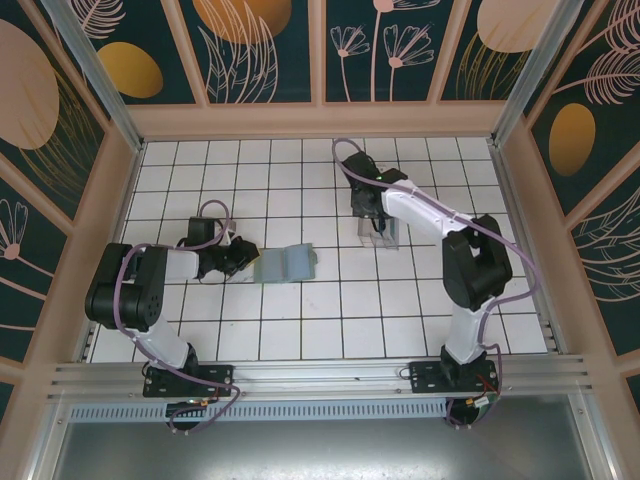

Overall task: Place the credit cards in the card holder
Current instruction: Rotate the storage box at the middle-right of the table, then pick up the credit card from the storage box.

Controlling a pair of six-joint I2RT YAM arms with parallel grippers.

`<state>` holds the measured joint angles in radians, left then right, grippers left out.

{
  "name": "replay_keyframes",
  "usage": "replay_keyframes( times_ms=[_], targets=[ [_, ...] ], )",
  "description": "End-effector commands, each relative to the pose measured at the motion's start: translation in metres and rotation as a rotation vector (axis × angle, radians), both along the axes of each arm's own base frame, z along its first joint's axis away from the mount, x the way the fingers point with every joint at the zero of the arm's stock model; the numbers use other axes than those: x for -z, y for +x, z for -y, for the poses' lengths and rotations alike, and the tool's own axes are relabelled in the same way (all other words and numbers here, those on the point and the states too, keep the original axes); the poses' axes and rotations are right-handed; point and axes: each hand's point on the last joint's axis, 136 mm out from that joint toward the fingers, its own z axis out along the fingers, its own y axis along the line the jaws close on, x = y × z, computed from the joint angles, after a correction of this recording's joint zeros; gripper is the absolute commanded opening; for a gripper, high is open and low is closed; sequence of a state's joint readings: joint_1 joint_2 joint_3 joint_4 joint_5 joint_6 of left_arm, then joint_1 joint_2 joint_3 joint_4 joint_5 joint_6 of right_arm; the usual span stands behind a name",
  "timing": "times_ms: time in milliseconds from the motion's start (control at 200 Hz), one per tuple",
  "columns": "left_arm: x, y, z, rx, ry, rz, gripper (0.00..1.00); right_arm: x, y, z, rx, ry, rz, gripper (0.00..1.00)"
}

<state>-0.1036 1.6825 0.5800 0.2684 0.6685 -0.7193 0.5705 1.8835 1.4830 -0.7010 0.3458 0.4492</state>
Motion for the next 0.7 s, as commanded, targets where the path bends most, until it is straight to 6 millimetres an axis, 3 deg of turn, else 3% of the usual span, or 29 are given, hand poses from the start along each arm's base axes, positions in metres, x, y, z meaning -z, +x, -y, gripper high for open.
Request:
replay_keyframes(
  times_ms=[0, 430, 696],
  targets=[
    [0.004, 0.005, -0.002, -0.011, 0.017, -0.006, 0.14, 0.014, -0.007, 0.01, 0.041, -0.085, -0.041, 0.48],
    [0.004, 0.004, -0.003, -0.012, 0.018, -0.003, 0.14, 0.031, -0.01, 0.037, 0.107, -0.226, -0.053, 0.47],
    [0.002, 0.004, -0.004, -0.017, 0.026, 0.005, 0.13, 0.013, -0.007, 0.042, 0.119, -0.239, -0.007, 0.45]
  ],
)
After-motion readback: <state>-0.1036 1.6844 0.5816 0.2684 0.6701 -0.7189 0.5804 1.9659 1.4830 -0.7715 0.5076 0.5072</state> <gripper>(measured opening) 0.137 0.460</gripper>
